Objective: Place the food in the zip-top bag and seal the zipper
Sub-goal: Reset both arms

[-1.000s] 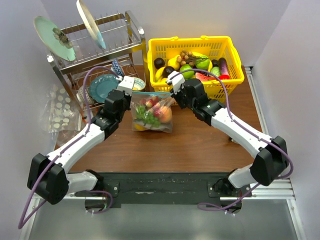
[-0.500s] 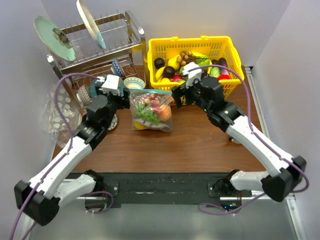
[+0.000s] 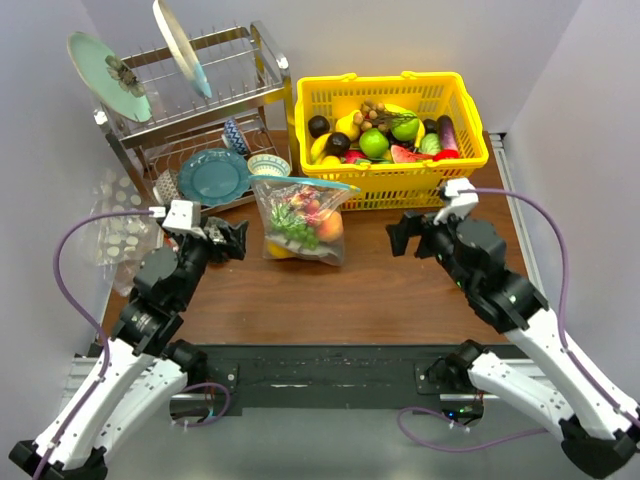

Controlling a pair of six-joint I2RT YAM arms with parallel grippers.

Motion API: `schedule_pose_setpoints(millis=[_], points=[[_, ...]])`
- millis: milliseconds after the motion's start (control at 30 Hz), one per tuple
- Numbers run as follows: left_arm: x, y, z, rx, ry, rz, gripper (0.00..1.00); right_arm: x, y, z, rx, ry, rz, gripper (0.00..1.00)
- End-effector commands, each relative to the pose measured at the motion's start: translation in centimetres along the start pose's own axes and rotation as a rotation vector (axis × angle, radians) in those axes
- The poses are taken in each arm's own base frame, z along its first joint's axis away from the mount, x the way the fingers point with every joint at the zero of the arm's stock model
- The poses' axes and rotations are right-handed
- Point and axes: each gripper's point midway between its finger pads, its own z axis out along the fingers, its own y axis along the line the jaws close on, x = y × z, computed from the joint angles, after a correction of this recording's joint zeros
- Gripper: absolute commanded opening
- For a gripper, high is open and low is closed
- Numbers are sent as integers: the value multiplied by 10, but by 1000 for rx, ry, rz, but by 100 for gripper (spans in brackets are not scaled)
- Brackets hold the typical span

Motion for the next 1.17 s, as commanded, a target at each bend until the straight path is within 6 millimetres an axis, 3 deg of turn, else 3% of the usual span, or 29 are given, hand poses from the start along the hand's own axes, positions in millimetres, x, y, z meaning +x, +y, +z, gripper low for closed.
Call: schedule_pose_setpoints(millis=[0,200,300,433,1133], points=[[10,-1,-9,35,10,5,100,8,-27,-18,122,-74,153,99],[27,5,-19,41,41,53,100,50,-60,-39,248,-33,196,99],[29,5,-22,51,20,49,100,56,-67,-43,273,-50,212,99],[22,-1,-24,85,-17,48,100,49,-67,-46,264,-75,211,99],[25,-1,-22,84,-2,57,100,55,-69,-44,286,-59,215,99]])
